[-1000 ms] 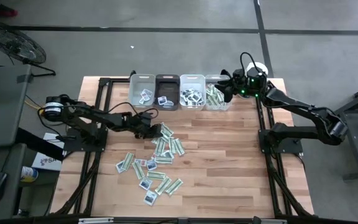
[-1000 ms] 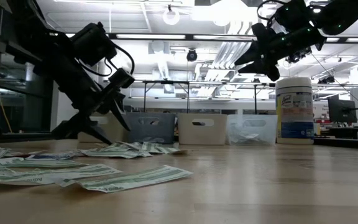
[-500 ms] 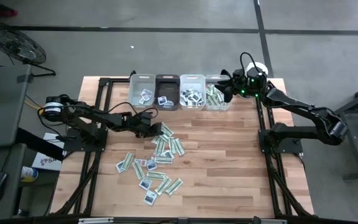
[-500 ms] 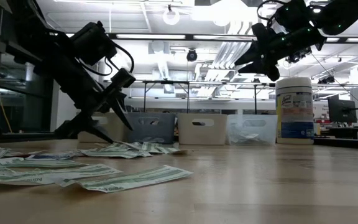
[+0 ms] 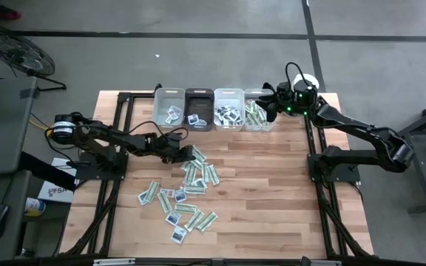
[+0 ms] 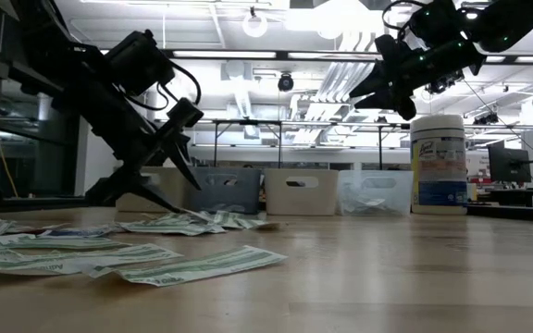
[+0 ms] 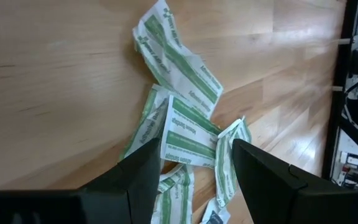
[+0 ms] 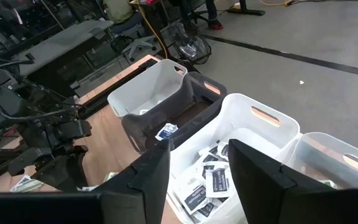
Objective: Pick & Place First Aid Supplies
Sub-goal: Put the green bandage into the transparent bin
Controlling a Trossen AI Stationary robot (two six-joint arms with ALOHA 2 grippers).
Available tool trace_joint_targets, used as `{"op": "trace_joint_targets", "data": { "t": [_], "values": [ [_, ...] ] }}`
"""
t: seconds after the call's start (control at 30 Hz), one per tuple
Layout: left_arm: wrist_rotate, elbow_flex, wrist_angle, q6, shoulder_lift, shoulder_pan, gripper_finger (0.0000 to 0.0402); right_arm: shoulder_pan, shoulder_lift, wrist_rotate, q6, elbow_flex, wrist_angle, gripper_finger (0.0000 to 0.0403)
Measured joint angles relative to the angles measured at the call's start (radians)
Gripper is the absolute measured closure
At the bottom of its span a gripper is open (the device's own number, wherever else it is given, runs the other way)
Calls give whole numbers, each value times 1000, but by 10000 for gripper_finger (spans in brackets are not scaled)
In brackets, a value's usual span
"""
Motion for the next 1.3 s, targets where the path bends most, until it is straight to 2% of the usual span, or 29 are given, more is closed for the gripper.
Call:
{"op": "trace_joint_targets", "data": {
  "t": [0.37, 1.03, 1.3],
  "values": [
    [19, 0, 0, 18, 0, 0, 210, 0, 0, 1, 0, 0, 0, 249],
    [-16, 1, -7, 82, 0, 0, 390, 0, 0, 2, 0, 0, -9, 249],
    [-19, 1, -27, 118, 0, 0, 400, 0, 0, 2, 0, 0, -12, 249]
  ]
}}
